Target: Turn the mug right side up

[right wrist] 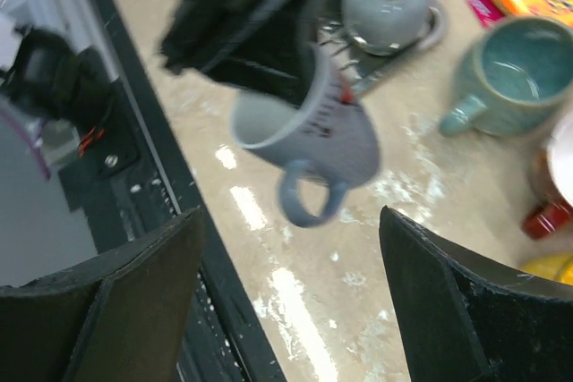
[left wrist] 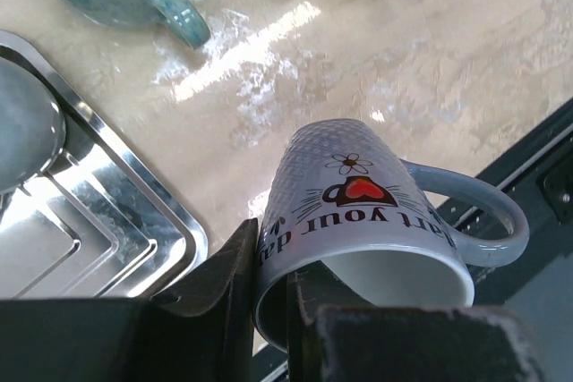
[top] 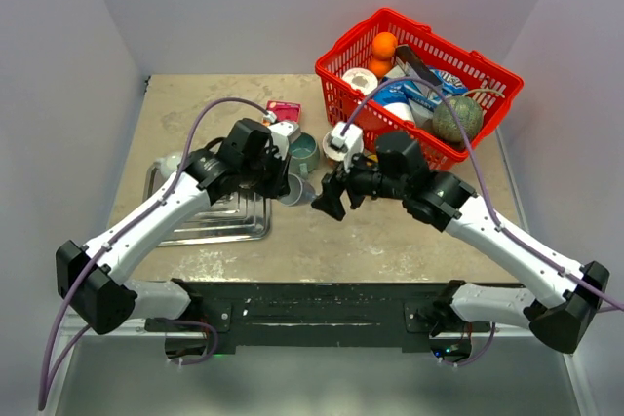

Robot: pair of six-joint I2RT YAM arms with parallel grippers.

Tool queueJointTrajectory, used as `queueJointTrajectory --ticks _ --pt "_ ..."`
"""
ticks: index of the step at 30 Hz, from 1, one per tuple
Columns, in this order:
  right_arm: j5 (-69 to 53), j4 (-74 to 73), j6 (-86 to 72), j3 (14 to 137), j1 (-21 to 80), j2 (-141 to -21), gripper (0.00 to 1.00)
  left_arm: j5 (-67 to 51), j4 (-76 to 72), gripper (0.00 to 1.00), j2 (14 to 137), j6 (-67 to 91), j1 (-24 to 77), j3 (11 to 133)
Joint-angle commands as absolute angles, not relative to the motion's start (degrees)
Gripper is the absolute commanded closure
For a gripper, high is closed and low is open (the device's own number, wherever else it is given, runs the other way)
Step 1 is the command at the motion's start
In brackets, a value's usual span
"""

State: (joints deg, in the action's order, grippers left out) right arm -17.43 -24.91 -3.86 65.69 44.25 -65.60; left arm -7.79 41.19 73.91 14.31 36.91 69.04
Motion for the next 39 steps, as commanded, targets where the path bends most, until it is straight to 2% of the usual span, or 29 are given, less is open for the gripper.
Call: queueJointTrajectory --ticks 1,2,7,19,26,33,35,37,38,39 --pt "-15.3 -23.2 3.4 67.4 49.3 -65.7 0.19 -12.5 46.3 1.00 75.0 12.9 37.2 73.9" --pt "-14.8 -22.8 3.6 67.0 50.1 -65.8 0.20 -12.8 46.6 1.00 75.0 13.0 37.1 74.1" --pt "-11.3 -22.3 4.5 67.8 51.2 -66.7 0.38 -13.0 48.9 1.00 75.8 13.9 37.1 76.1" --pt "-1.1 -23.8 7.4 68.9 58.3 -72.9 0.41 -13.1 52.3 1.00 78.4 14.2 37.1 78.4" --pt "0.8 -24.4 6.2 69.0 58.7 -74.5 0.59 -13.2 52.5 1.00 78.4 13.9 37.1 78.8" --pt "3.6 -26.3 5.7 69.7 58.9 -76.4 0.65 -12.7 52.8 1.00 78.3 13.7 37.1 79.4" --pt "4.7 -26.6 5.1 70.0 58.9 -76.8 0.74 -12.5 52.7 1.00 78.3 13.7 37.1 79.5" --pt "5.5 -26.2 4.7 69.9 58.9 -76.9 0.94 -12.4 52.6 1.00 78.5 13.8 37.2 79.5" --pt "6.8 -25.7 4.0 69.4 59.0 -76.6 1.00 -12.1 52.5 1.00 78.5 14.1 37.2 79.5" --pt "7.3 -24.5 3.9 69.0 59.0 -76.1 1.00 -12.0 52.1 0.88 78.4 14.2 37.1 79.5"
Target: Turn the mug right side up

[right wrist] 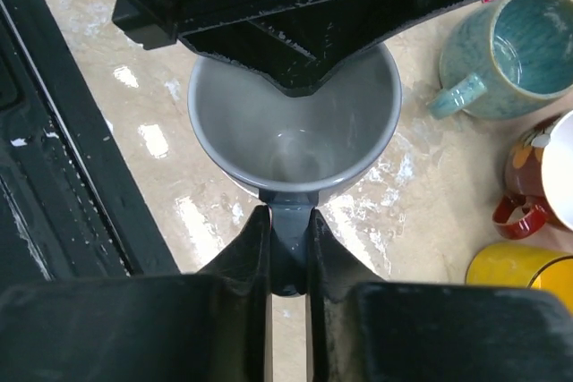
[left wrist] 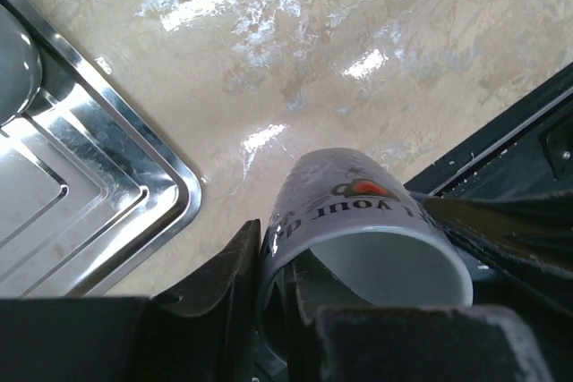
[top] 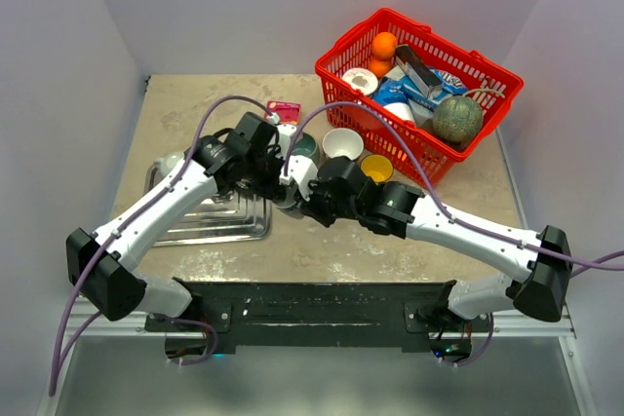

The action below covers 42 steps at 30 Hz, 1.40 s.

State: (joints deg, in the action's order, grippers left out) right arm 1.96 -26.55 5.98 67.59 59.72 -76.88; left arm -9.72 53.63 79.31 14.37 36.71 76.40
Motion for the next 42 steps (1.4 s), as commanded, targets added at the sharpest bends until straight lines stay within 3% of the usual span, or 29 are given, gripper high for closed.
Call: queueJointTrajectory --ticks 1,2,3,5,6,9,12,26,42 --pt "7.8 -23.8 3.6 68.5 58.9 -75.7 1.00 -11.7 51.9 0.81 78.2 14.5 37.1 79.5" --pt "9.9 -23.1 2.5 67.4 59.0 -75.4 1.00 -11.4 51.5 0.73 78.0 15.1 37.2 79.5" --pt "10.9 -22.0 1.7 66.9 59.0 -74.8 1.00 -11.0 50.9 0.50 78.0 15.5 37.2 79.4" --pt "13.0 -20.5 -1.5 64.4 59.0 -74.1 1.00 -8.9 50.2 0.39 77.5 17.2 37.2 79.1" --pt "15.4 -18.7 -2.6 63.4 58.9 -73.5 1.00 -7.7 49.6 0.25 77.3 18.3 37.1 78.8" --pt "21.5 -14.3 -8.3 58.4 59.0 -70.7 1.00 -2.0 48.5 0.09 76.5 22.1 36.9 78.2" --pt "28.0 -10.3 -14.4 52.9 59.0 -68.3 1.00 3.3 47.8 0.01 75.7 26.0 36.3 77.3" --pt "48.8 13.4 -24.3 37.9 58.5 -75.8 1.00 8.1 44.8 0.01 71.5 32.3 35.7 72.2" --pt "43.7 26.3 -27.2 33.0 52.4 -86.9 1.00 7.8 45.4 0.01 69.4 33.4 35.7 69.2"
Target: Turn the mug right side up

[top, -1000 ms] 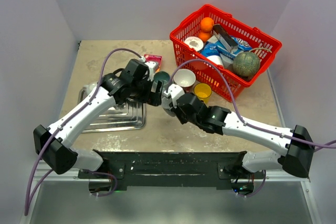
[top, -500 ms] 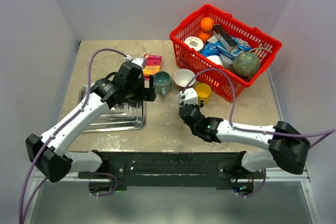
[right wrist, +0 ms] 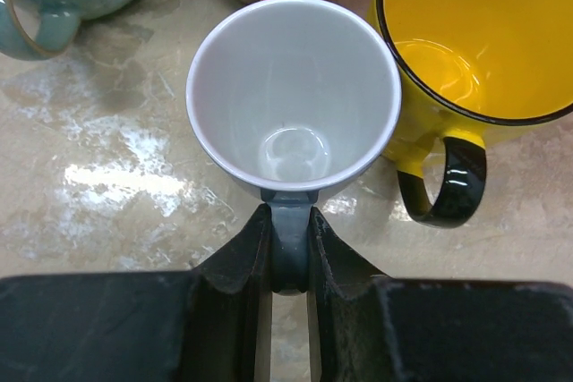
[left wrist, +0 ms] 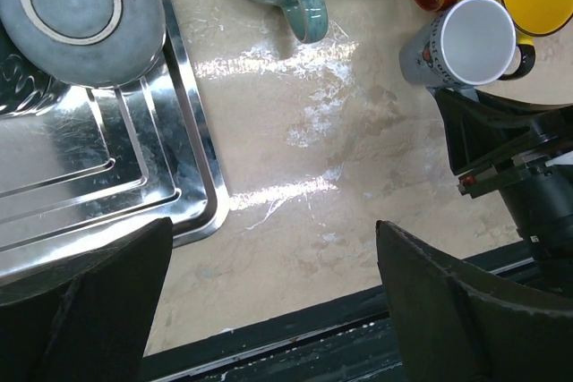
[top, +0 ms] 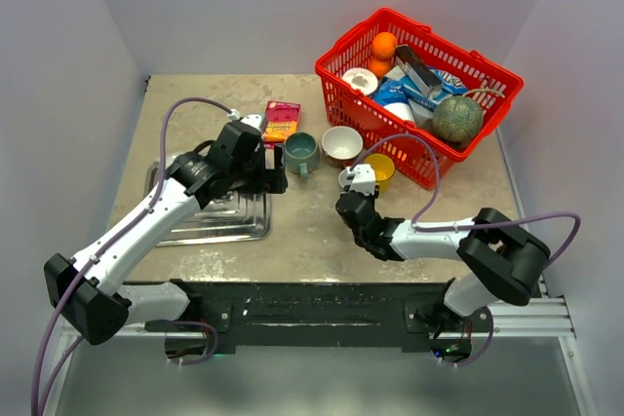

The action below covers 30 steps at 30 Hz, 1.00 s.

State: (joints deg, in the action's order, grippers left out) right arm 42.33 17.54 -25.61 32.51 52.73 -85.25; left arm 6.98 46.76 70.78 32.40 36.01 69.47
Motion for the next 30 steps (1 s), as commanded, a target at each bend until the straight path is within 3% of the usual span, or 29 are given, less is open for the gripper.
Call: queueJointTrajectory --ticks 1,4,5,11,15,23,30 --pt "43.9 26.3 -27.2 33.1 52.4 -87.5 1.00 7.9 45.4 0.01 69.5 33.3 35.6 69.2" --pt "43.9 25.7 -27.7 33.2 52.4 -87.9 0.88 8.0 45.6 0.01 69.6 33.3 35.5 69.1" --pt "43.5 25.3 -27.7 33.1 52.4 -87.2 0.75 8.1 45.6 0.01 69.4 33.4 35.5 69.0" --pt "43.1 20.0 -28.4 33.1 52.4 -81.8 0.34 8.5 45.4 0.01 69.5 33.9 35.6 68.1" --pt "41.0 12.0 -29.4 35.7 52.4 -75.2 0.22 9.7 44.9 0.01 69.8 34.1 35.4 67.8" --pt "32.8 -9.0 -30.6 45.1 52.4 -66.9 0.13 15.0 43.5 0.01 70.9 36.6 33.8 65.5" --pt "31.6 -13.8 -28.4 50.3 52.3 -64.4 0.13 13.2 39.9 0.01 70.9 35.2 20.9 62.7"
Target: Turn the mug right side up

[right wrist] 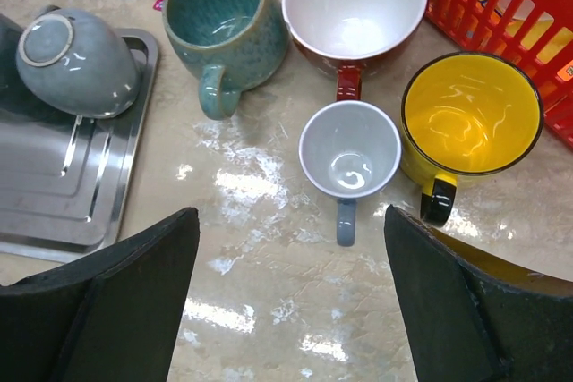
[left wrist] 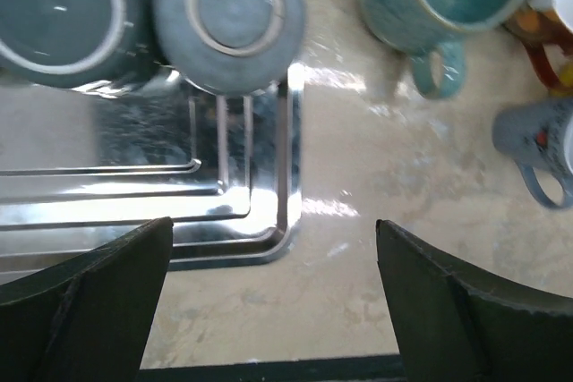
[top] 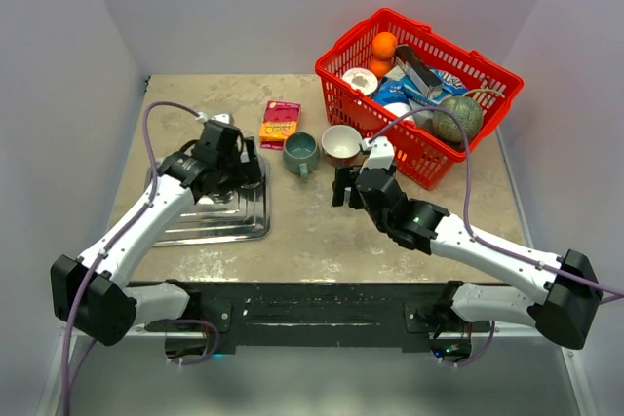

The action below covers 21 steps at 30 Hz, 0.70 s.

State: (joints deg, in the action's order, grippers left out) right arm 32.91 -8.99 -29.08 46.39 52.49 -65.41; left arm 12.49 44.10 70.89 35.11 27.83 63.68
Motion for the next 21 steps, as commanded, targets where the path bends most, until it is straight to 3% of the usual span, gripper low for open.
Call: queueJointTrajectory --ticks 1,6,12,21 --pt "31.4 -14.4 -28.3 50.7 52.3 -64.5 0.13 13.7 39.9 0.01 71.4 35.2 19.7 62.8" --pt "31.2 -16.0 -28.3 52.3 52.2 -65.0 0.13 18.0 41.3 0.01 74.1 37.6 8.2 64.5" --pt "29.8 -17.2 -28.8 51.6 52.1 -64.2 0.13 15.2 37.3 0.01 76.6 41.5 -5.1 65.7" --pt "28.2 -16.8 -28.2 48.7 50.7 -63.4 0.13 11.6 36.3 0.02 91.1 48.0 -15.8 73.9"
